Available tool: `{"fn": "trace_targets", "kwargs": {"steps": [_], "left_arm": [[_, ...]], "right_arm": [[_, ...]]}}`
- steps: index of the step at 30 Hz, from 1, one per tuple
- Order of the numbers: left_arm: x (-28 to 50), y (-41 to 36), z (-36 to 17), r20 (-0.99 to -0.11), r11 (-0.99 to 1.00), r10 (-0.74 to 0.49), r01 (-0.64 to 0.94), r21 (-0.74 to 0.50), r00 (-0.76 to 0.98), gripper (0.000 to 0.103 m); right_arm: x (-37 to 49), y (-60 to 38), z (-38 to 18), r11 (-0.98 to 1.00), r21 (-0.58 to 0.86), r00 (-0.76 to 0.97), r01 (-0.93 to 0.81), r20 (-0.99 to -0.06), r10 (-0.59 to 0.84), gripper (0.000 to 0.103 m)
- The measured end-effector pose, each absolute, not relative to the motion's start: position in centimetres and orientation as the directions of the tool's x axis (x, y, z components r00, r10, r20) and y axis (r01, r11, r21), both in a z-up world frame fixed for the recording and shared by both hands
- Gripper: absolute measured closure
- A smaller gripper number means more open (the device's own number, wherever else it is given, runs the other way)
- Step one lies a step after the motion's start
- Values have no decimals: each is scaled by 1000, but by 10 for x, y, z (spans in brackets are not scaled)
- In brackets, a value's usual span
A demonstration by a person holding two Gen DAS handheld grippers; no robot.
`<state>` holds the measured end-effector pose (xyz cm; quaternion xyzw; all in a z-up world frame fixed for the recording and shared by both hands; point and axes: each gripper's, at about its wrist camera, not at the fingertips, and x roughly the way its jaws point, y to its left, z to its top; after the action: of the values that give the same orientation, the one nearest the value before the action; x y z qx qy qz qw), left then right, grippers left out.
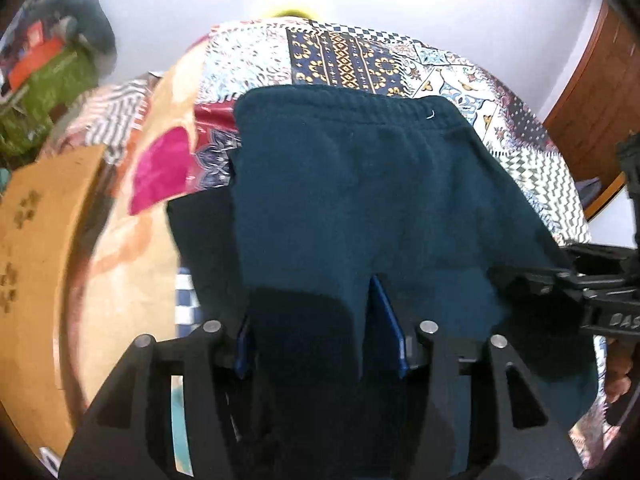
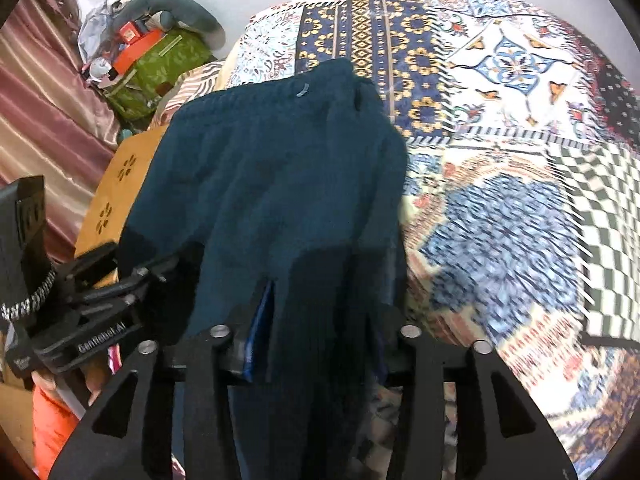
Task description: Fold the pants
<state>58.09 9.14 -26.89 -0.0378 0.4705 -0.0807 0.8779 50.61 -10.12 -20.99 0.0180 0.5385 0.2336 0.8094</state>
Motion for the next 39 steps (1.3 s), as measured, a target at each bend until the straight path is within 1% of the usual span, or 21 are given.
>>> {"fn": "trace_targets", "kwargs": {"steps": [3,6,7,9,14,18,20,24,26,28,31,35,36,38,39], "left_arm": [[567,101,-259,-815,986,-166,88,-141,555,51],[540,106,-234,-796,986,-165,85,-142,583,51],[529,105,-222,-785,988,-154,90,-125,600,51],[505,100,-196,-752,992,-128,99,-83,646,51],[417,78,-126,-627,992,-89,125,14,774,51],[339,68,-70,-517,990,-119,141,3,848,51],[310,64,-51,-473,991,-118,135,3,873,51],[241,57,-11,-331,997,-68,79,21,941,51],[217,52,0,-285,998,-44,57,38,958,51],[187,47,11,-229,998,-47,57,38,972,51],[151,42,19,-185,997,-67,71,16,981,51],[118,39,24,-151,995,-97,96,-12,984,50],[112,38,24,-146,995,-102,100,-20,984,49],[103,38,23,-136,994,-106,103,-33,985,41],[97,38,23,-125,995,-97,93,-34,987,40]], "right_arm": [[491,-119,-197,894,262,341,-365,-855,390,61],[457,-135,-169,888,204,421,-412,-821,385,61],[452,-138,-162,889,181,449,-422,-810,378,61],[431,-147,-142,884,176,488,-434,-778,395,61],[367,-160,-79,863,186,599,-469,-651,466,61],[310,-165,-27,858,165,693,-486,-526,493,61],[285,-166,-8,862,150,734,-483,-468,493,61],[224,-167,25,878,86,810,-471,-353,469,61],[203,-166,33,878,71,823,-473,-321,469,61],[185,-167,37,875,72,828,-479,-295,477,61],[156,-170,41,875,87,841,-476,-248,481,61],[130,-170,41,890,56,866,-453,-210,454,61],[124,-170,41,892,47,870,-449,-204,448,61],[120,-169,39,896,41,874,-443,-204,441,61],[117,-170,38,896,42,874,-443,-204,442,55]]}}
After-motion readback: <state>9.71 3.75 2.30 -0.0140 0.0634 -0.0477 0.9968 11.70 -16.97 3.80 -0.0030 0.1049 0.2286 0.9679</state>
